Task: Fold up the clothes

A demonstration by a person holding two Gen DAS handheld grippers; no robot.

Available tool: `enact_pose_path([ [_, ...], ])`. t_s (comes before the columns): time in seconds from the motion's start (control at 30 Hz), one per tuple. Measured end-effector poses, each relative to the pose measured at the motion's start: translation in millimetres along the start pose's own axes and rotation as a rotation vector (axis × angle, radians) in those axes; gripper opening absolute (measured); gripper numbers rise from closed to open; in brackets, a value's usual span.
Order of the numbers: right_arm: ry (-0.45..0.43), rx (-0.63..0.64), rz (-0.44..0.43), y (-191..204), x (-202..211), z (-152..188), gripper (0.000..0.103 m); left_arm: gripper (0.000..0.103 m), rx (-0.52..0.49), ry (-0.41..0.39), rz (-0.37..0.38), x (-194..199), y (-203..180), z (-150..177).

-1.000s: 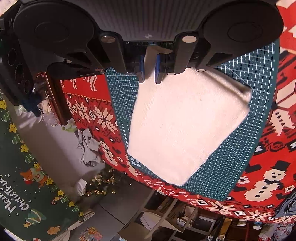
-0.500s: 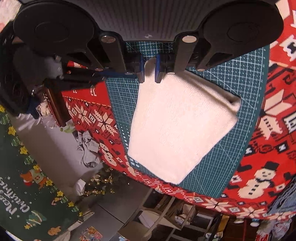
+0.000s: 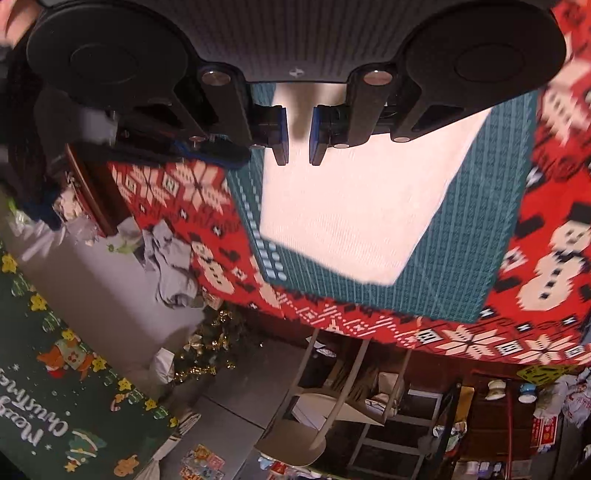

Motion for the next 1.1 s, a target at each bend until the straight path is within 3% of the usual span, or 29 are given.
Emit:
enact_pose_path([
  [0.23,-0.068,-0.014,0.071,-29.5,-18.5,-14.6,0.006,0.01,-0.016,0.022,0.009,-39.7,-14.4,-30.6],
  [0.5,-0.059,0.022,0.055,-32.1,-41.9,-13.0,0.006,0.01,0.0,0.037,0.012,-55.2,-16.5,-31.8],
  [0.83,-0.027,0.076,-0.011,-9.8,-29.2,-6.7,0.002,0.01,-0.008,0.053,0.006,-47.7,-20.8,-19.2],
  [1.1,0.04,0.104,-0.128,15.1,-14.0,7.0,0.002,0.01,-0.004,0.064,0.001,-36.1,-15.9,-2.0],
])
Point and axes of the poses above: each gripper's, at about its wrist camera, not at the fingertips, and x roughly against the way its jaws point, y to its left, z to its underside, the point moved 6 cm from there along -x, roughly the way its jaws point, and after that the axes turned 4 degrees about x, right-handed, at the moved point
